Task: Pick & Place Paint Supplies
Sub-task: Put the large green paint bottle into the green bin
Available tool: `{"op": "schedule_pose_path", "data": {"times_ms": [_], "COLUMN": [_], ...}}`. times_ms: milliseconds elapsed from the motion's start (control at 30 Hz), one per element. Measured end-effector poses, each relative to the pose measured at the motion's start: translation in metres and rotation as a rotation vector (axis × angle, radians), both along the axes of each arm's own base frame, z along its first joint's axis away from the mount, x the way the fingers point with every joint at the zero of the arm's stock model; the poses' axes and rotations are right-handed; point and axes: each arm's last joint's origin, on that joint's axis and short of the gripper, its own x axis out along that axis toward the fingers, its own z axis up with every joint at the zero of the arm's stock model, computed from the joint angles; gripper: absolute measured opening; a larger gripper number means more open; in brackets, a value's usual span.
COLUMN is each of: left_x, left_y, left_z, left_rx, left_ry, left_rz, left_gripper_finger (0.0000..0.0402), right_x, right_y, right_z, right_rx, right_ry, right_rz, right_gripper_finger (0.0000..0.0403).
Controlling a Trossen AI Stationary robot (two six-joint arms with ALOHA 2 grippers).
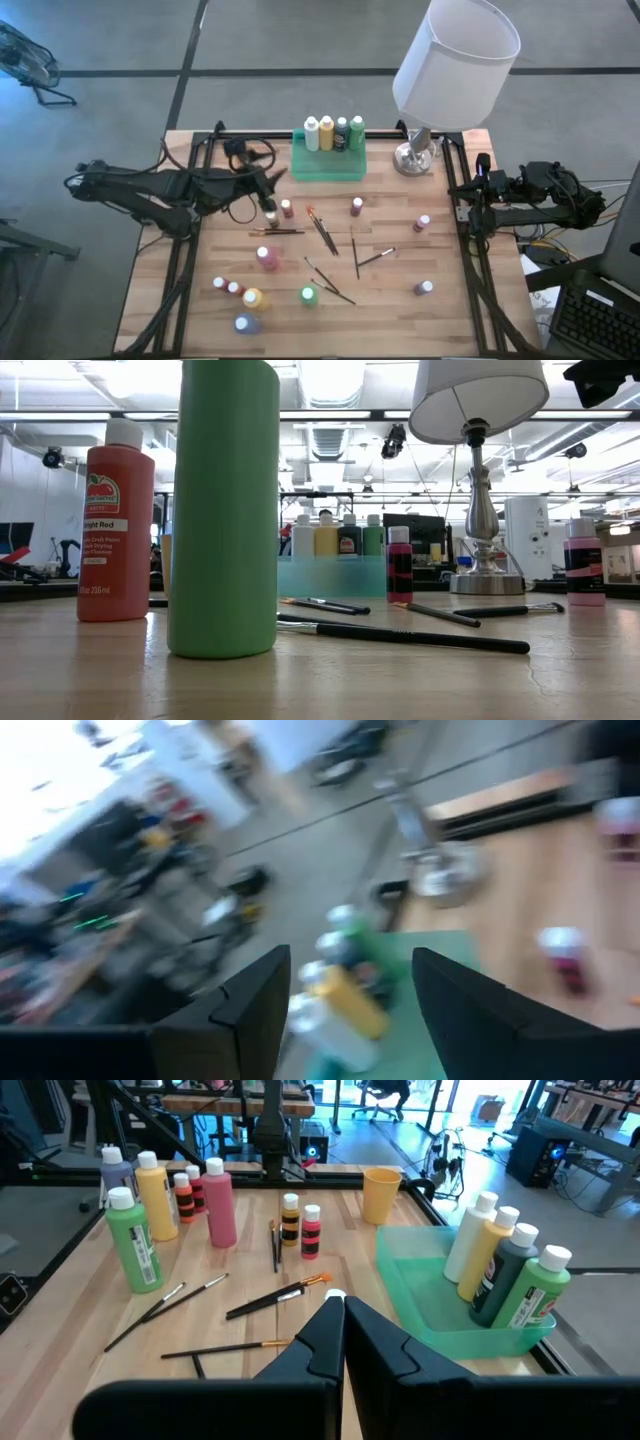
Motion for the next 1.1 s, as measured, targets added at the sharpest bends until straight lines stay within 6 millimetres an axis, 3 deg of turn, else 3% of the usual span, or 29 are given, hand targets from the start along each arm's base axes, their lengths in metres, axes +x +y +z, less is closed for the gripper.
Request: {"op": "schedule_pose_path", "data": {"times_ms": [267, 1100], "left_x": [-0.008, -0.005], "left_y": [0.009, 0.011], "left_z": [0.020, 0.023], "left_rx": [0.029, 0.008], "left_ry": [-0.076, -0.158], "left_rz": [0.214, 0.234], "left_gripper_finger": [0.0216, 0.0216], "right_x": [0.000, 0.000], "right_y": [0.000, 0.000], "right_z": [0.000, 0.000], "right_rx": [0.000, 0.000], "right_ry": [-0.001, -0.001], "right_rz": [0.000, 0.000], "right_gripper_finger": [0.0008, 0.0008]}}
